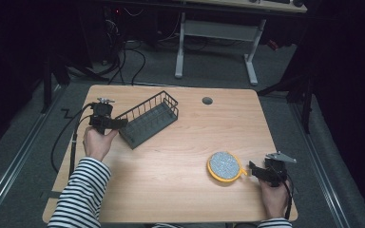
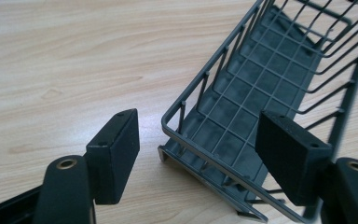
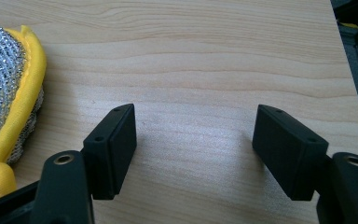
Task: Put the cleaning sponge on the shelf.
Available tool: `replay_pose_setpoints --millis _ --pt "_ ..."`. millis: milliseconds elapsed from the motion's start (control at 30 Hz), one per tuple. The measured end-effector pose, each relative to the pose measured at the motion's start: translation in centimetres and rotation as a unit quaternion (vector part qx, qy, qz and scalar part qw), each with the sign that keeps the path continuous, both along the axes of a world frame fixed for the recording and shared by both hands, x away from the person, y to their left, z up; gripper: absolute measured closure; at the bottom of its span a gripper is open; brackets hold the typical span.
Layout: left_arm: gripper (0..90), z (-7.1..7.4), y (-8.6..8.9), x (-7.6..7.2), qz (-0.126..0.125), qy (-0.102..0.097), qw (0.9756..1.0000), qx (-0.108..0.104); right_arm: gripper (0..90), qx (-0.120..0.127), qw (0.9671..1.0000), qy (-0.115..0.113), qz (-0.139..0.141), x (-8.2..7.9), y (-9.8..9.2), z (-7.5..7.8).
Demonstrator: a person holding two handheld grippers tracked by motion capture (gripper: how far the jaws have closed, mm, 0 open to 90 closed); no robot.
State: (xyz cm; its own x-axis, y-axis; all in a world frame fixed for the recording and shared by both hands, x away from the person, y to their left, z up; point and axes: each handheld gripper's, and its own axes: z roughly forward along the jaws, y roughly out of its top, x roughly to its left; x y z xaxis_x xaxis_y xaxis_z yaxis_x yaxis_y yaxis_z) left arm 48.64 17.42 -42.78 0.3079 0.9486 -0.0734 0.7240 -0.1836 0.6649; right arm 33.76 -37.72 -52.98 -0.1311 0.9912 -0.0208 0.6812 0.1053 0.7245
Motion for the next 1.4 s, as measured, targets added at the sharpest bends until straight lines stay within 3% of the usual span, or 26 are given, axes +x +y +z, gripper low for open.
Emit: replay_pose_setpoints --millis 133,300,567,1400 --pt "31.9 -0.7 -0.3 0.3 0.003 0.013 0.9998 0.015 30.6 0.0 1.0 0.0 0.0 0.0 0.0 0.0" --pt "38.3 -1.0 -0.5 0.6 -0.003 0.017 0.9997 0.016 30.6 0.0 1.0 0.0 0.0 0.0 0.0 0.0" --pt "48.4 -1.2 -0.8 0.5 -0.008 0.013 0.9995 0.027 30.6 0.0 1.0 0.0 0.0 0.0 0.0 0.0" --pt "51.7 -1.3 -1.5 -0.5 -0.031 0.004 0.9993 0.02 30.6 0.0 1.0 0.0 0.0 0.0 0.0 0.0"
